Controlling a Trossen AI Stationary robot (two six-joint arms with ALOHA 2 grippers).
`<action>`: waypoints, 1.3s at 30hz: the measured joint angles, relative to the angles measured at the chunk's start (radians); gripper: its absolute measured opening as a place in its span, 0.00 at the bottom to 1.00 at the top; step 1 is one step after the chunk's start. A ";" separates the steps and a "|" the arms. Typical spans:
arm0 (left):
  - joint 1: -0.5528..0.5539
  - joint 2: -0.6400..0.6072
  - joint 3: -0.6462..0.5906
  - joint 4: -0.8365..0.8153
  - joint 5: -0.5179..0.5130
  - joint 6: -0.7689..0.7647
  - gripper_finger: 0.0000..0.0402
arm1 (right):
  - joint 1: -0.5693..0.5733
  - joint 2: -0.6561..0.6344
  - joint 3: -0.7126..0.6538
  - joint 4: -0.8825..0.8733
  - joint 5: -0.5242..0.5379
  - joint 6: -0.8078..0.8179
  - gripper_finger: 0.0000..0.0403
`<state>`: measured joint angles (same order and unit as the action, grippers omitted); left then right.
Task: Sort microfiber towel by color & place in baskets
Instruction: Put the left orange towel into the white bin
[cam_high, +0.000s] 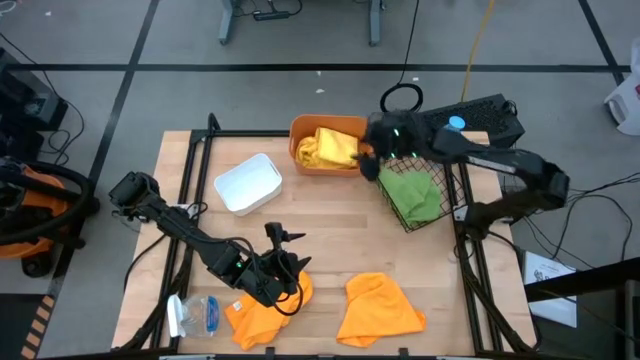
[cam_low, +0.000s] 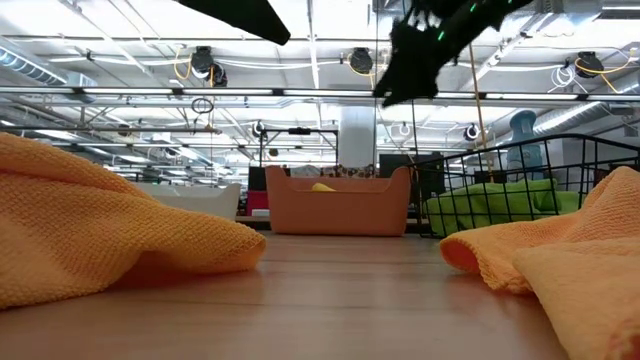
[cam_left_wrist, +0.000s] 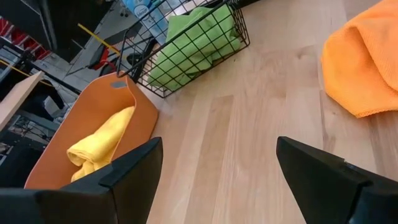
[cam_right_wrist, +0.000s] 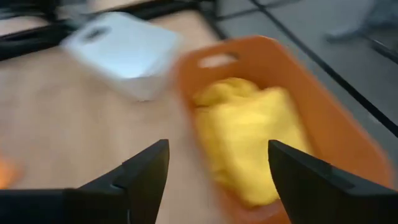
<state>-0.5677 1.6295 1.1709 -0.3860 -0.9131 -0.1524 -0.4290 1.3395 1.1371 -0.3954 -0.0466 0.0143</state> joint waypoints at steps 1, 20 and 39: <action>0.001 0.000 0.000 0.000 0.000 0.000 0.79 | 0.045 -0.032 -0.010 -0.011 -0.003 0.000 0.64; -0.007 0.000 0.000 -0.023 0.370 -0.213 0.79 | 0.847 -0.272 -0.589 0.452 0.205 0.309 0.53; -0.204 0.106 0.001 -0.091 0.569 -0.704 0.79 | 1.107 0.021 -0.595 0.846 0.419 0.307 0.53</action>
<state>-0.7717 1.7351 1.1721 -0.4767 -0.3437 -0.8568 0.6785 1.3604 0.5423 0.4502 0.3721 0.3215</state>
